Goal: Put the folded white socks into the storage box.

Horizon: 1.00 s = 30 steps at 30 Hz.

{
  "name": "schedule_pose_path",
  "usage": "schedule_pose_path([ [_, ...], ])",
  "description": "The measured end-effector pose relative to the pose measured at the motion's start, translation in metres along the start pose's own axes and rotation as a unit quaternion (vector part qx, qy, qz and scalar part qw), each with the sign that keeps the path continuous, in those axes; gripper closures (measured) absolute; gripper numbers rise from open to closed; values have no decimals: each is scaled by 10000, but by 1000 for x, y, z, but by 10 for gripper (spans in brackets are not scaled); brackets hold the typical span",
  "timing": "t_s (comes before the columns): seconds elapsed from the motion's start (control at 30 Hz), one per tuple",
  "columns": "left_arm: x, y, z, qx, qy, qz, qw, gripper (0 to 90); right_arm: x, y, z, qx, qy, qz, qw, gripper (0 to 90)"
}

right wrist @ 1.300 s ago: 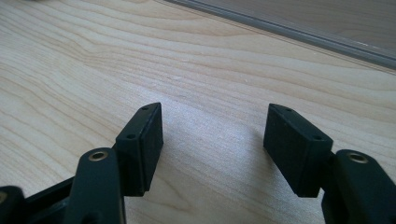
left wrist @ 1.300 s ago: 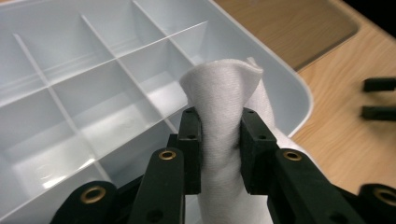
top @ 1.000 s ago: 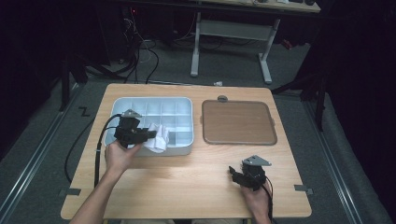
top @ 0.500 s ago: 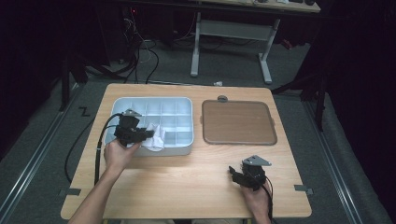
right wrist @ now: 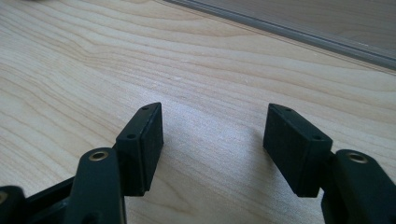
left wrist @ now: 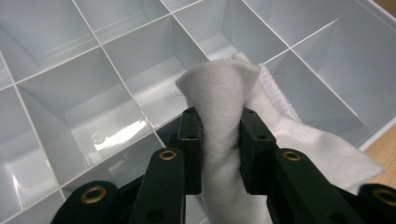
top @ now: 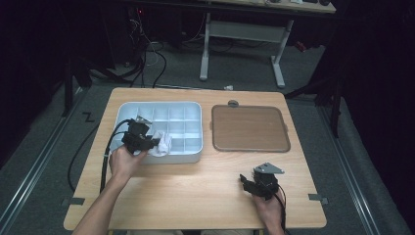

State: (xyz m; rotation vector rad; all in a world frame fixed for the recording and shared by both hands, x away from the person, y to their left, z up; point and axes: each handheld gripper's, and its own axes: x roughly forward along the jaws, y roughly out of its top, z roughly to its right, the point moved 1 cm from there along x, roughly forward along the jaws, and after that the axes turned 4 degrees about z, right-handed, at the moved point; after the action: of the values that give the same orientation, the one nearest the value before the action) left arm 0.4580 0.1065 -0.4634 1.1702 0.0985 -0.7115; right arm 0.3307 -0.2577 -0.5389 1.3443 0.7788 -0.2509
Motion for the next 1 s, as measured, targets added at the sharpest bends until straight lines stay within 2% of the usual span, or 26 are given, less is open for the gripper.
schedule_pose_path([
  [0.27,6,-7,-3,43,172,11,9998,741,0,0,0,3,-4,5,10000,383],
  [0.4,7,-8,-4,20,179,-14,9998,742,1,0,0,17,-15,2,10000,384],
  [0.6,10,-10,-9,-150,141,-166,9997,744,1,0,0,27,-8,4,10000,389],
  [1.0,13,-13,-10,-85,140,-314,9994,753,1,0,0,27,-19,8,10000,392],
])
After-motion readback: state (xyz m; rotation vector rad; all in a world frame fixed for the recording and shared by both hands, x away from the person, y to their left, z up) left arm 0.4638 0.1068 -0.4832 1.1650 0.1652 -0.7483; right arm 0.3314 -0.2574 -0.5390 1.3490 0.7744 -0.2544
